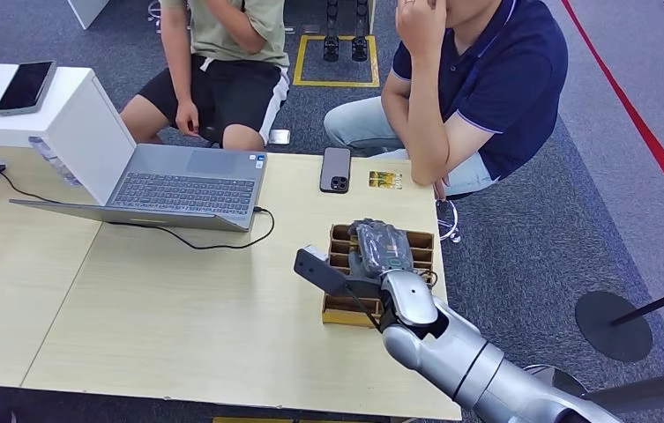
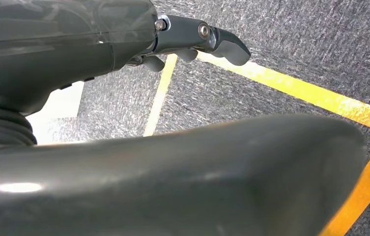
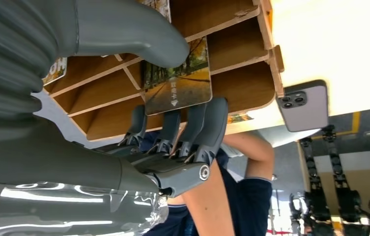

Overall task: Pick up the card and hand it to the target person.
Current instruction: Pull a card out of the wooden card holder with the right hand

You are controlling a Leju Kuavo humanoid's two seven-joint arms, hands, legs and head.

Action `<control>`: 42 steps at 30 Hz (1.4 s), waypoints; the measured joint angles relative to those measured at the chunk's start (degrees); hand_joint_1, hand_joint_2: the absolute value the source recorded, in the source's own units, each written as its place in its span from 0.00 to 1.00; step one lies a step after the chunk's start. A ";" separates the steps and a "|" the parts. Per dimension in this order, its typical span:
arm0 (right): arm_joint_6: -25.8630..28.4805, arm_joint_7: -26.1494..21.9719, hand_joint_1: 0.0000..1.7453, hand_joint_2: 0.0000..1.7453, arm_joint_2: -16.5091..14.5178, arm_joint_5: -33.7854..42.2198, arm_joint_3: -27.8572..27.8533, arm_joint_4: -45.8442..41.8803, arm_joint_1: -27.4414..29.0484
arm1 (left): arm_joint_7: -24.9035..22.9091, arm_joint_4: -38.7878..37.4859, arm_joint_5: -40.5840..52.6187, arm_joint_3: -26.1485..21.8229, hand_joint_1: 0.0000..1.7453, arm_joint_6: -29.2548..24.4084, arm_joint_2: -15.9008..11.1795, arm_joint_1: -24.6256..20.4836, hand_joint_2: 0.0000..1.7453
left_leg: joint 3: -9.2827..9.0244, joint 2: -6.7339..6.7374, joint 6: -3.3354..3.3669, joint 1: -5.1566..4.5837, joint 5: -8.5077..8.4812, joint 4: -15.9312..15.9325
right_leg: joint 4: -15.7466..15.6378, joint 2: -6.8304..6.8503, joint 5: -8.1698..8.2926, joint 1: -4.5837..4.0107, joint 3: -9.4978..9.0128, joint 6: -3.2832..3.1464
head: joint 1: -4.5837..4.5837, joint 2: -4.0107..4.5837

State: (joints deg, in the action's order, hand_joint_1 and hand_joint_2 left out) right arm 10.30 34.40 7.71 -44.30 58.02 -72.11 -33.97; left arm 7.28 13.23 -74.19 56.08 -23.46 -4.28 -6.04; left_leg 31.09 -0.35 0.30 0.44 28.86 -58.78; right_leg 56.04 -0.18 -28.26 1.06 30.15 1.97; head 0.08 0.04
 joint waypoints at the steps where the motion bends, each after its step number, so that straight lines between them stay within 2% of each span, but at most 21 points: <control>1: -0.10 0.22 0.48 1.00 0.02 0.09 -0.03 0.01 -0.02 | -0.07 0.01 -0.01 0.00 0.00 -0.01 0.00 0.00 0.00 | -0.01 0.00 0.00 0.00 0.00 0.00 | 0.00 0.00 0.00 0.00 0.00 0.00 | 0.00 0.00; 3: -0.22 0.70 0.52 1.00 0.09 0.24 -0.11 0.00 -0.05 | -0.12 0.01 -0.02 0.00 0.00 -0.02 0.00 0.01 0.00 | -0.02 0.01 0.00 0.00 0.00 0.00 | 0.00 -0.01 0.00 0.00 0.00 0.00 | 0.01 0.00; 6: -0.41 1.66 0.65 1.00 0.41 0.39 -0.47 -0.03 -0.09 | -0.08 -0.01 -0.08 0.00 0.00 -0.05 0.00 0.01 0.00 | -0.03 0.01 0.00 0.00 0.00 0.00 | -0.01 -0.02 0.00 0.00 -0.01 0.00 | 0.01 0.00; 8: -0.77 2.24 0.71 1.00 0.84 0.46 -0.63 -0.13 -0.11 | -0.10 -0.01 -0.16 0.00 0.00 -0.12 0.00 0.02 0.00 | -0.03 0.02 0.00 0.00 0.00 0.00 | -0.01 -0.02 0.00 0.00 -0.01 0.00 | 0.01 0.00; 13: -1.29 2.85 0.62 1.00 1.82 0.63 -0.96 -0.52 -0.05 | -0.13 0.01 -0.24 0.00 0.00 -0.21 0.00 0.04 0.00 | -0.03 0.03 0.00 0.00 0.00 0.00 | -0.01 -0.03 0.01 0.00 -0.01 0.00 | 0.00 0.00; 17: -1.47 3.00 0.65 1.00 2.25 0.63 -1.04 -0.96 0.08 | -0.03 0.00 -0.52 0.00 0.00 -0.21 0.00 0.03 0.00 | -0.03 0.03 0.00 0.00 0.00 0.00 | 0.00 -0.03 0.00 0.00 -0.01 0.00 | 0.01 0.00; 25: -1.77 3.67 0.63 1.00 3.09 0.63 -1.46 -1.87 0.32 | 0.00 0.01 -0.89 0.00 0.00 -0.27 0.00 0.04 0.00 | -0.03 0.03 0.00 -0.01 0.00 -0.01 | -0.01 -0.03 0.01 0.00 -0.01 0.00 | 0.00 0.00; 30: -1.80 3.67 0.67 1.00 3.42 0.64 -1.49 -2.28 0.33 | 0.00 0.00 -0.89 0.00 0.00 -0.32 0.00 0.04 0.00 | -0.03 0.02 0.00 -0.01 0.00 -0.01 | 0.00 -0.03 0.01 0.00 -0.01 0.00 | 0.01 0.00; 34: -1.80 3.65 0.79 1.00 3.55 0.70 -1.52 -2.45 0.33 | 0.00 0.00 -0.89 0.00 0.00 -0.36 0.00 0.04 0.00 | -0.02 0.02 0.00 0.00 0.00 -0.01 | 0.00 -0.03 0.00 0.00 0.00 0.00 | 0.01 0.00; 38: -1.80 3.54 0.95 1.00 3.68 0.89 -1.52 -2.50 0.33 | 0.13 0.01 -0.89 -0.01 0.00 -0.41 0.00 0.04 1.00 | -0.02 0.03 0.00 0.00 0.00 -0.01 | -0.01 -0.03 0.00 0.00 -0.01 0.00 | 0.01 0.00; 40: -1.80 3.46 1.00 1.00 3.72 0.98 -1.52 -2.51 0.33 | 0.21 0.00 -0.89 -0.01 0.00 -0.49 0.00 0.04 1.00 | -0.02 0.02 0.00 0.00 0.00 -0.01 | -0.01 -0.03 0.01 0.00 -0.01 0.00 | 0.01 0.00; 42: -1.80 3.45 0.99 1.00 3.73 1.05 -1.52 -2.51 0.33 | 0.26 -0.01 -0.89 0.00 0.00 -0.55 0.00 0.04 1.00 | -0.03 0.02 0.00 -0.01 0.00 -0.01 | -0.01 -0.03 0.01 0.00 -0.01 0.00 | 0.01 0.00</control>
State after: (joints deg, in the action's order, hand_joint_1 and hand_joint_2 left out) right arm 8.50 37.86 11.44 -43.25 56.50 -74.62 -33.64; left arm 7.54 13.22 -75.08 56.08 -24.02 -4.28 -6.00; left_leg 31.06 -0.33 0.30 0.43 28.86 -58.79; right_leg 56.04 -0.21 -28.25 1.06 30.15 1.97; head 0.09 0.04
